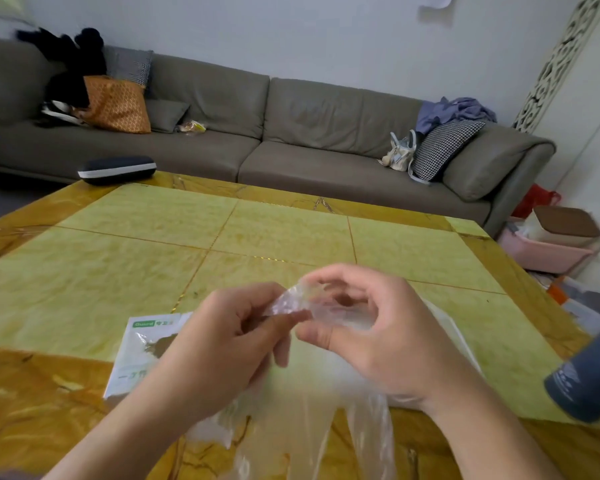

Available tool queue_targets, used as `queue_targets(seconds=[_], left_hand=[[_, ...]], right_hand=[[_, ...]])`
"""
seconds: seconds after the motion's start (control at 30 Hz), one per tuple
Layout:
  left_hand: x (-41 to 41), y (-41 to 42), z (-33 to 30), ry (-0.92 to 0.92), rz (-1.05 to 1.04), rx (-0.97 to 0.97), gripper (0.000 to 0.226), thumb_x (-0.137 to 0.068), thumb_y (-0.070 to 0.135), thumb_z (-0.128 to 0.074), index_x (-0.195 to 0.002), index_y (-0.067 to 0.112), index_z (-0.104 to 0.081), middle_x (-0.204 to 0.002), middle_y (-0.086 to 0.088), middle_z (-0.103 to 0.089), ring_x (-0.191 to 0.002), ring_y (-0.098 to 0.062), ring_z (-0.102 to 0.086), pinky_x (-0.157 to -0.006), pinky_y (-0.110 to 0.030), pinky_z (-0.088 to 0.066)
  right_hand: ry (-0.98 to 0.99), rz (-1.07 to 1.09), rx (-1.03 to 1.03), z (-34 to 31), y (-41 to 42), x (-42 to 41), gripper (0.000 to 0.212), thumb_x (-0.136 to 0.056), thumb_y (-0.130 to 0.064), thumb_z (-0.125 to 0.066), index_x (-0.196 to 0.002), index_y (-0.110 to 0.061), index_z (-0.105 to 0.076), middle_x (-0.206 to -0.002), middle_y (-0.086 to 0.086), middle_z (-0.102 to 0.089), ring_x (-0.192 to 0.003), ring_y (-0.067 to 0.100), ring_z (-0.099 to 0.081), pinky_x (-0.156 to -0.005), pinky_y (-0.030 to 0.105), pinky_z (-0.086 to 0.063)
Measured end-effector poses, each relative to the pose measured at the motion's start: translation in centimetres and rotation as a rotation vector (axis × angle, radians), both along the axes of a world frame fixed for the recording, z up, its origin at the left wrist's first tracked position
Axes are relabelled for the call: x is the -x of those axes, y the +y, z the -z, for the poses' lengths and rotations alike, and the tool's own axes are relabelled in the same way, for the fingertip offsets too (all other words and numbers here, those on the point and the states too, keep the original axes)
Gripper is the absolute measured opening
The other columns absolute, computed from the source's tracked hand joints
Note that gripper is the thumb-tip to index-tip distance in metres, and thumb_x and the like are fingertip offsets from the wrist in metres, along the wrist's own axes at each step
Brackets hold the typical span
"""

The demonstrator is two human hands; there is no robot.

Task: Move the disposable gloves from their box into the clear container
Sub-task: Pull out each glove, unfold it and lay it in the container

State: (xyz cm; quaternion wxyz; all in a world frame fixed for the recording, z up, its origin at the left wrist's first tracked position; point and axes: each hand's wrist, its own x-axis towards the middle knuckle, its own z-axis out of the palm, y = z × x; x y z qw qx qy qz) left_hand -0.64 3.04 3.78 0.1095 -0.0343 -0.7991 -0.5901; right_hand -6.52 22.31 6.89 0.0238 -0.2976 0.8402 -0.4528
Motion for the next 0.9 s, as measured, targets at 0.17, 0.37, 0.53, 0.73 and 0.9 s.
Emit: queue_targets(seconds=[0.17,0.37,0.53,0.73,0.9], left_hand=[[0.0,-0.9,-0.2,-0.077,0.033,-0.011,0.005,-0.095,0.021,-0.071,-0.091,0.024,-0.073,-0.07,-0.006,-0.071,-0.051,-0.019,-0.057,-0.045,-0.023,-0.043],[0.1,-3.2,-1.2,-0.15,-0.036,0.054,0.006,-0.091,0.019,-0.074,-0.094,0.019,-0.079,-0.084,-0.005,-0.078,-0.06,-0.019,-0.069,-0.056,-0.031,-0.057],[0.3,-4.0,-1.2,-0.162,-0.132,-0.193,0.022,-0.099,0.013,-0.061,-0.094,0.01,-0.082,-0.087,-0.016,-0.077,-0.075,-0.031,-0.073,-0.067,-0.045,-0.06],[0.4,-3.6,-1.2,-0.157,-0.04,-0.388,0.022,-0.094,0.025,-0.063,-0.105,0.014,-0.079,-0.1,-0.019,-0.076,-0.082,-0.031,-0.072,-0.067,-0.042,-0.056],[0.6,-2.6,-0.6,-0.118,-0.121,-0.358,0.016,-0.087,0.023,-0.073,-0.089,0.007,-0.078,-0.088,-0.021,-0.075,-0.069,-0.025,-0.071,-0.06,-0.028,-0.06]], right_hand=[[-0.023,0.113,0.176,0.6,0.7,0.7,0.018,-0.098,-0.017,-0.072,-0.081,-0.018,-0.075,-0.066,0.005,-0.07,-0.05,0.02,-0.066,-0.05,0.027,-0.049],[-0.124,0.265,0.382,0.6,2.5,1.6,0.021,-0.101,-0.009,-0.065,-0.082,-0.009,-0.073,-0.062,0.009,-0.065,-0.046,0.023,-0.055,-0.043,0.031,-0.042],[-0.092,0.31,0.447,0.1,3.2,1.8,0.024,-0.101,-0.009,-0.065,-0.079,-0.009,-0.073,-0.062,0.011,-0.064,-0.045,0.026,-0.055,-0.042,0.034,-0.042],[-0.103,0.319,0.448,0.3,3.1,1.6,0.023,-0.101,-0.008,-0.065,-0.08,-0.006,-0.073,-0.061,0.012,-0.063,-0.045,0.026,-0.055,-0.042,0.035,-0.042],[-0.105,0.311,0.437,0.7,2.6,1.4,0.023,-0.101,-0.008,-0.065,-0.08,-0.006,-0.072,-0.06,0.012,-0.062,-0.044,0.027,-0.055,-0.042,0.034,-0.042]])
